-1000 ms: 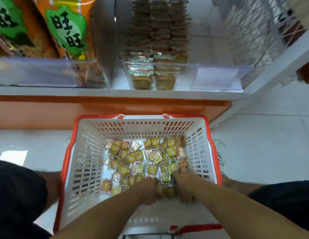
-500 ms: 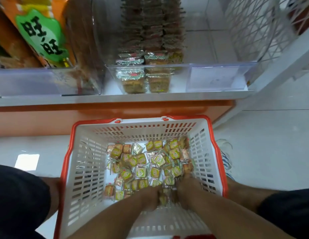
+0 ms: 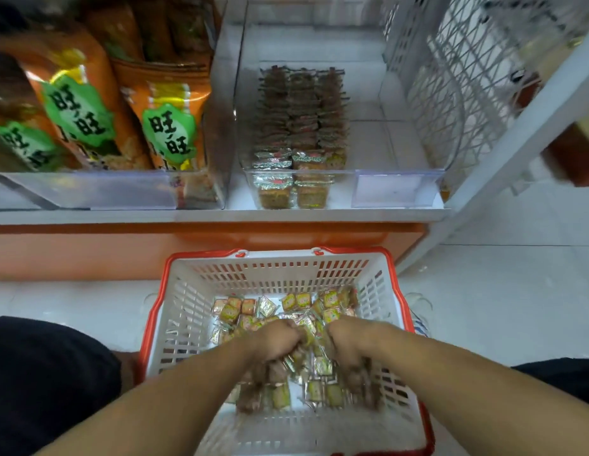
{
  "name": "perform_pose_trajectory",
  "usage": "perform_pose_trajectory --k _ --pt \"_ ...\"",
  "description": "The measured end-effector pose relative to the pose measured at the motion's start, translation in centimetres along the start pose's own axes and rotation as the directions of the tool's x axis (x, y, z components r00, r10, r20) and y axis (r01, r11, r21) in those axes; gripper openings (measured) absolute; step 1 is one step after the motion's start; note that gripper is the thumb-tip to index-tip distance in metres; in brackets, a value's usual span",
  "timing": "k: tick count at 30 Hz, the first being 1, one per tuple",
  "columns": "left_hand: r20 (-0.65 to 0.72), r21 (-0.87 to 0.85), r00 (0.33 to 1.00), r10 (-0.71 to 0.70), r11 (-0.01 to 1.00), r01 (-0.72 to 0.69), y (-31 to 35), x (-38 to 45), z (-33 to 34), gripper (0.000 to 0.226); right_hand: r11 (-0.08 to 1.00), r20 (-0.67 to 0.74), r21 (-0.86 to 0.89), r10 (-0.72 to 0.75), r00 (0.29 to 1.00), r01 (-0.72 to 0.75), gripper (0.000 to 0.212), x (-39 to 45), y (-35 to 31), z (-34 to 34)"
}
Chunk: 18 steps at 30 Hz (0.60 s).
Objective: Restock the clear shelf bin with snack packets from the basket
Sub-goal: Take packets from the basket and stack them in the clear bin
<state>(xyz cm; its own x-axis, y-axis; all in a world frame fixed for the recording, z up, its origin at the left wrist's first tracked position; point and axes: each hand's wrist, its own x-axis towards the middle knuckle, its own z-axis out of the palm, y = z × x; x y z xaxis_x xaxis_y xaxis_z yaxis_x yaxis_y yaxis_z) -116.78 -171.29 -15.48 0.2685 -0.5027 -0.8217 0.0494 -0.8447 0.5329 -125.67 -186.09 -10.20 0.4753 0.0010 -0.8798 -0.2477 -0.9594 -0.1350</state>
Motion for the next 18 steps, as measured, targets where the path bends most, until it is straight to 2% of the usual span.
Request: perform_pose_trajectory --k 2,5,7,9,10,12,13,14,16,18 --pt "0.034 -0.007 0.999 0.020 1.000 -0.020 2.8 -2.3 -2.7 0.020 0.999 -0.009 0.007 -0.036 0.999 0.036 0.054 -3.8 -0.5 -4.3" --pt "0.084 0.029 0.993 0.082 0.996 -0.085 7.3 -6.7 -6.5 0.021 0.993 -0.085 -0.062 -0.108 0.991 0.103 0.049 -10.8 -1.0 -10.3" --pt "0.088 -0.106 0.988 0.126 0.988 -0.116 9.9 -10.0 -8.6 0.025 0.983 -0.253 -0.063 -0.182 0.950 0.172 0.048 -15.9 -0.7 -13.4" --pt "0.086 -0.273 0.971 0.221 0.943 -0.190 11.9 -13.4 -10.2 0.035 0.944 -0.479 0.060 -0.258 0.839 0.325 0.046 -20.3 -0.3 -15.5" --pt "0.080 -0.331 0.958 0.276 0.914 -0.236 12.8 -14.9 -10.9 0.034 0.888 -0.586 0.140 -0.282 0.760 0.438 0.044 -21.8 -0.2 -16.2" --pt "0.039 -0.450 0.927 0.373 0.835 -0.317 14.0 -17.3 -11.7 0.024 0.704 -0.761 0.276 -0.255 0.596 0.654 0.045 -23.1 -0.3 -16.8" --pt "-0.005 -0.514 0.913 0.407 0.782 -0.352 14.4 -18.2 -12.0 0.027 0.609 -0.816 0.308 -0.226 0.532 0.731 0.045 -22.9 -0.5 -16.9" --pt "-0.056 -0.567 0.896 0.440 0.725 -0.391 14.6 -18.7 -12.2 0.031 0.519 -0.848 0.332 -0.202 0.490 0.788 0.046 -22.5 -0.8 -16.8" --pt "-0.142 -0.631 0.842 0.520 0.608 -0.482 15.0 -19.4 -12.2 0.034 0.366 -0.873 0.381 -0.159 0.460 0.849 0.048 -21.2 -1.7 -16.7" --pt "-0.164 -0.638 0.805 0.570 0.561 -0.527 15.6 -19.7 -12.0 0.035 0.334 -0.893 0.374 -0.121 0.433 0.865 0.048 -20.1 -2.3 -16.8"
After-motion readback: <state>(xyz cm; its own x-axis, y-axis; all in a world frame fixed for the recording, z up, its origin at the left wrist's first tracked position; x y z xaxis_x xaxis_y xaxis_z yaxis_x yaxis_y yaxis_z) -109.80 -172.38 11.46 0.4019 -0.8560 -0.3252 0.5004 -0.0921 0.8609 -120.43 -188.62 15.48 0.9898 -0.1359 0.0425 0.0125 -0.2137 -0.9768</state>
